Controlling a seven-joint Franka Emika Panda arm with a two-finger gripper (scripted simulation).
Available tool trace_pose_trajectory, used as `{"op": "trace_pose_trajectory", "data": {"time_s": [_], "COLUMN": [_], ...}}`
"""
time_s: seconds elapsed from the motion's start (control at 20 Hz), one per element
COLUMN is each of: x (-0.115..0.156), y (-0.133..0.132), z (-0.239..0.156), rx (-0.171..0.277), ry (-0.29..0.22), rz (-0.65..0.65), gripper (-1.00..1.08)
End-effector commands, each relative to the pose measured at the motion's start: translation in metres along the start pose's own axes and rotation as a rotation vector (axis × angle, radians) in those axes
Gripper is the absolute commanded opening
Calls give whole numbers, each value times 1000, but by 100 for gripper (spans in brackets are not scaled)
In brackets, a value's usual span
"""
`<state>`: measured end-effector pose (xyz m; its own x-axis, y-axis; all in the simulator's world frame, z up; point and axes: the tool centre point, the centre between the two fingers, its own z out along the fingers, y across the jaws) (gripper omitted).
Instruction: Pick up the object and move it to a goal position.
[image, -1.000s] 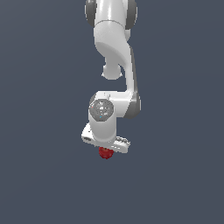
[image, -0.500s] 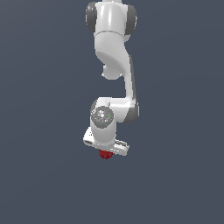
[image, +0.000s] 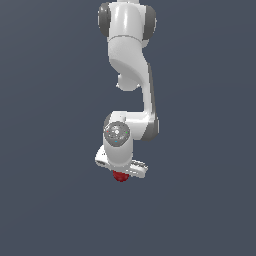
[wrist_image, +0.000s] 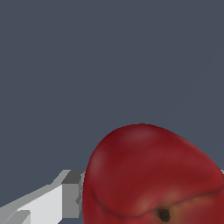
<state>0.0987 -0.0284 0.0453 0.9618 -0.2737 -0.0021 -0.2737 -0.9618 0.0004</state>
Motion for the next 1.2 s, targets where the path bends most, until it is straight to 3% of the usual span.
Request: {"op": "trace_pose_trajectory", "data": {"time_s": [0.0,0.35,0.9,1.15], "x": [0,0,3,5], "y": [0,20,118,148], "z": [0,-10,-62,-78], "rx": [0,0,1,1], "ry": [0,0,1,2], "rz": [0,0,1,0], "gripper": [-100,-100,-100,-100]}}
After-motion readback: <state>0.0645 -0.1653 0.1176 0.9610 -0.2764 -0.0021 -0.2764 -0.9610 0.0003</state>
